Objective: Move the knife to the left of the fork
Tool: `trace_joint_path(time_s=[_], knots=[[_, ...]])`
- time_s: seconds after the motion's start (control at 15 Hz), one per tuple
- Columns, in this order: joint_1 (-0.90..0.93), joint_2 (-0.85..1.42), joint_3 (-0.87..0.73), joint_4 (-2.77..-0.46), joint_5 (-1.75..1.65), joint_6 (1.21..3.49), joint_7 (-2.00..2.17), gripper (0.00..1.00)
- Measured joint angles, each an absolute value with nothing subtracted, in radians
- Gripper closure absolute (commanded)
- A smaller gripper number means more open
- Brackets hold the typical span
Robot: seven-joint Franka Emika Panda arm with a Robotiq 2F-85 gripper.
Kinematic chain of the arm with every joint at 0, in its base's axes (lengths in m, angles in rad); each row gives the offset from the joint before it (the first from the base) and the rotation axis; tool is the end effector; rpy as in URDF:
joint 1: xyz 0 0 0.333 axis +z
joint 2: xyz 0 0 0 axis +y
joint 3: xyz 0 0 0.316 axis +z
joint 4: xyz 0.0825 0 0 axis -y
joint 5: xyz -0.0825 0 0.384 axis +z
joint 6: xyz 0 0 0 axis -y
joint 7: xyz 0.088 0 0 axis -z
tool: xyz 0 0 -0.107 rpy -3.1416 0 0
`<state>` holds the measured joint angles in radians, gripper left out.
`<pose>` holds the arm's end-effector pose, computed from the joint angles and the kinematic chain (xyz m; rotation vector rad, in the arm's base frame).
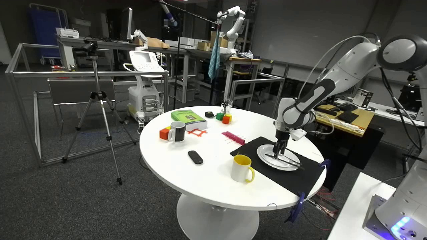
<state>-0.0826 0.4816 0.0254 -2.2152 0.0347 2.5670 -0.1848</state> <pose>0.5317 -0.0303 0.1463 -3.0877 -0.1470 0.1940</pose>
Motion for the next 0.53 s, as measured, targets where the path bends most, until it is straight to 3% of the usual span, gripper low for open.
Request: trace_joint_path(time_s=[0.53], knots=[[-0.082,0.513,0.029,-2.177,0.034,2.550,-0.210,0.00]])
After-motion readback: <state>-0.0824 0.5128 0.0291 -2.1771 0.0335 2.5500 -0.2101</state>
